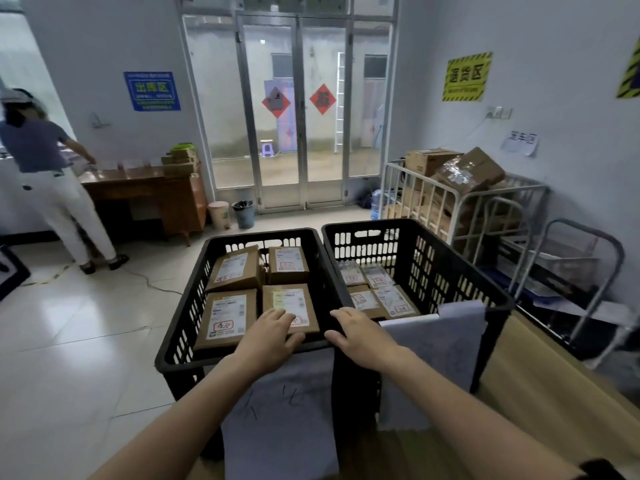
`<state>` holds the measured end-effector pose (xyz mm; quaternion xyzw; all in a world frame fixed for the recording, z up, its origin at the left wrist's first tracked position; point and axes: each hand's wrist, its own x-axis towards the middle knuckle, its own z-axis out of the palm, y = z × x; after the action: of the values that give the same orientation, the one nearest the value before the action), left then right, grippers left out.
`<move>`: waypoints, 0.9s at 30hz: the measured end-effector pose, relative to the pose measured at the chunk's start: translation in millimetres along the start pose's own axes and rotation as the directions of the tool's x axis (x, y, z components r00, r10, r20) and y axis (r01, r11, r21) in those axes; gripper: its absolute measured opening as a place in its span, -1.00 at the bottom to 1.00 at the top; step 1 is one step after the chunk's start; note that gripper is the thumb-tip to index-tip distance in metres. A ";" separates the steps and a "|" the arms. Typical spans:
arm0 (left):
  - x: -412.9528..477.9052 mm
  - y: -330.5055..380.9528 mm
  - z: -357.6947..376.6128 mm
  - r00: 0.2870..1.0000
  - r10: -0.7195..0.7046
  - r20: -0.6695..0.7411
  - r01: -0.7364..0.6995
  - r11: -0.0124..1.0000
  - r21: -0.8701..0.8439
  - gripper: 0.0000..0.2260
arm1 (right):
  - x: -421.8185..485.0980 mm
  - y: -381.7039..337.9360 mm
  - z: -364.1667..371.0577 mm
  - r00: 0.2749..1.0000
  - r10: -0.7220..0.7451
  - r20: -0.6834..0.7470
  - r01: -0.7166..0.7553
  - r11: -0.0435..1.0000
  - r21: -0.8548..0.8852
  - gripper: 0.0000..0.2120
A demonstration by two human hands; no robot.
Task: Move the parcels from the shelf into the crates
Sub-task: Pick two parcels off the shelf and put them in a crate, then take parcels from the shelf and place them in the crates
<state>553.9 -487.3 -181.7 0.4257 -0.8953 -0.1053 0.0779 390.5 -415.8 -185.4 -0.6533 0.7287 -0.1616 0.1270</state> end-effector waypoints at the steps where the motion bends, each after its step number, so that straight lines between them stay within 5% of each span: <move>1: -5.4 2.9 0.5 1.000 0.021 -0.004 -0.021 1.000 -0.010 -0.56 | -9.4 -0.2 0.1 1.000 0.021 -0.008 -0.021 1.000 0.007 -0.51; 14: -90.4 86.0 47.7 0.948 0.305 0.093 -0.289 0.946 -0.148 -0.54 | -181.6 14.3 22.4 0.940 0.338 -0.049 -0.340 0.940 -0.027 -0.52; 27: -155.0 278.6 86.2 0.720 0.671 0.177 -0.652 0.742 -0.157 -0.53 | -397.2 65.3 -29.1 0.682 0.715 -0.157 -0.709 0.698 0.099 -0.51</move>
<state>423.3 -184.7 -201.6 0.0598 -0.9858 -0.1546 0.0274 364.8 -13.2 -195.2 -0.2993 0.9310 -0.1698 0.1221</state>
